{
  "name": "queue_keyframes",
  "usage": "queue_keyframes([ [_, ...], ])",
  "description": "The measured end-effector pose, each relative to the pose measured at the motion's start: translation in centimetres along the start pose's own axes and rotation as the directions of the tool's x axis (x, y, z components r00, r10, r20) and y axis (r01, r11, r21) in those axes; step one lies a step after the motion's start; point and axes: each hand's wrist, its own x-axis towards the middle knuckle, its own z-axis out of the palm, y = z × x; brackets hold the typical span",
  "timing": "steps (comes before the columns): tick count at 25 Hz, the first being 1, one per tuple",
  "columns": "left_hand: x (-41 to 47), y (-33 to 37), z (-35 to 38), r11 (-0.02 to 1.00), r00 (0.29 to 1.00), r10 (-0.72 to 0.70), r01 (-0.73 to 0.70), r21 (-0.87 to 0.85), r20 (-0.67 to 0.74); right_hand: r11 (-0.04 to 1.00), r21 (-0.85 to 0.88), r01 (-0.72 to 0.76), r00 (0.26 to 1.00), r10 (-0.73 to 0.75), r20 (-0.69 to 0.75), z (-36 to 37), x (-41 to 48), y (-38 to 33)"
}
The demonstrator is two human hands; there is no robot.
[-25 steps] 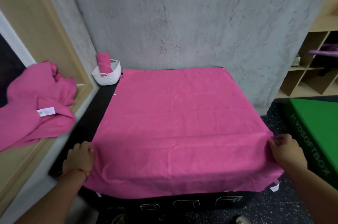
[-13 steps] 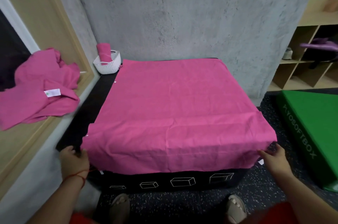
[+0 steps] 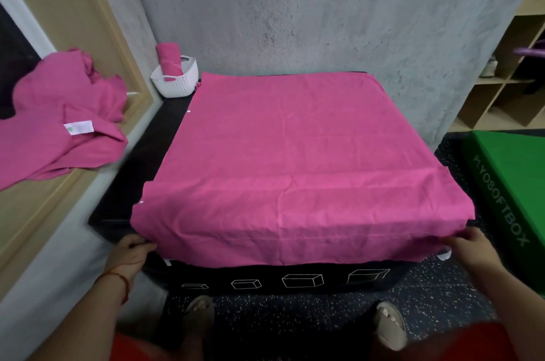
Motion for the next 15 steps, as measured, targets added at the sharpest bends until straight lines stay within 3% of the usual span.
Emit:
queue_keyframes([
  [6, -0.7, 0.4, 0.0, 1.000, 0.999, 0.014, -0.015, 0.016, 0.030, 0.992, -0.121, -0.021, 0.992, 0.035, 0.117, -0.6, 0.2, 1.4],
  [11, -2.4, 1.4, -0.1, 0.983, 0.994, 0.108, -0.110, -0.150, -0.022, 0.980, -0.189, -0.068, 0.976, 0.105, 0.192, -1.5, 0.2, 3.4],
  [15, -2.9, 1.7, -0.5, 0.981, 0.989, 0.148, -0.146, -0.129, 0.001, 0.977, -0.202, -0.072, 0.973, 0.114, 0.202, -2.3, 0.5, 4.5],
])
